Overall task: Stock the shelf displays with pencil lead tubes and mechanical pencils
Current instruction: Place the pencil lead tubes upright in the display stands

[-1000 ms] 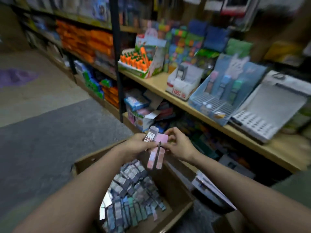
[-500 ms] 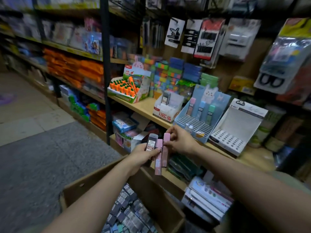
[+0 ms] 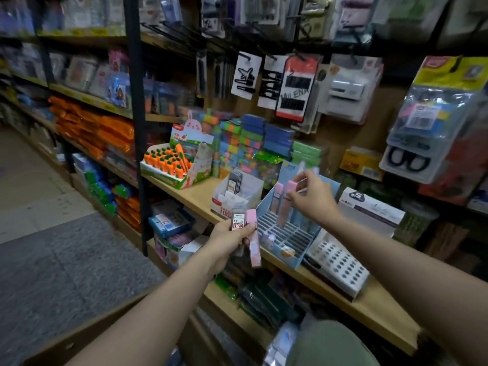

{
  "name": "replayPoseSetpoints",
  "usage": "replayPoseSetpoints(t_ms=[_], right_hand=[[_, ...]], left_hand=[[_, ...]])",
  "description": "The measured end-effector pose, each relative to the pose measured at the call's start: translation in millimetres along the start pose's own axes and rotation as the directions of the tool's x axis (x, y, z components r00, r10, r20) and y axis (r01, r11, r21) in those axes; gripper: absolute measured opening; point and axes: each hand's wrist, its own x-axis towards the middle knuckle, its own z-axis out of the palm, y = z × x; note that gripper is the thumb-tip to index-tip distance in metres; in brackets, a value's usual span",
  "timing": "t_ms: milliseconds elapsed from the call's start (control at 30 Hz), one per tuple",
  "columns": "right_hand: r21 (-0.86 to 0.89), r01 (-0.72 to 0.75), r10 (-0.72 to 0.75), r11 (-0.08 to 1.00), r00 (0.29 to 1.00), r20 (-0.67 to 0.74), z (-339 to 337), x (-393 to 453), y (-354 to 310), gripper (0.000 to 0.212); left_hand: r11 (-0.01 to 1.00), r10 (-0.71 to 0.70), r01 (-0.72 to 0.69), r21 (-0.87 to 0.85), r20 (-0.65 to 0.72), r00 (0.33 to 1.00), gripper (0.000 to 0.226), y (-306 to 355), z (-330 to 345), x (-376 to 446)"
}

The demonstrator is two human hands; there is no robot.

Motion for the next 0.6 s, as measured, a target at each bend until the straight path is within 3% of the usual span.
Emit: replayPoseSetpoints(t_ms=[100,367,600], right_hand=[[-0.101,0.063,-0.072,0.993,0.994,-0.087,2.1,25.2,15.7,0.017],[-0.146,0.081,-0.090,0.986,0.994,-0.061,39.3,54.1,33.2,0.015],[-0.235,0.062,-0.072,0.970,0.997,-0.035,43.0,56.1,39.3,0.012]], left_hand=[[1.000,-0.003,0.002,-0.013,-0.020,1.000,0.010,-1.9,9.6,16.3],[0.996,-0.064,0.064,-0.064,0.008,0.998,0.007,-16.2,2.3,36.6],[0.990,-0.080,0.080,-0.113,0.003,0.997,0.021,-18.6,-0.8,41.6]])
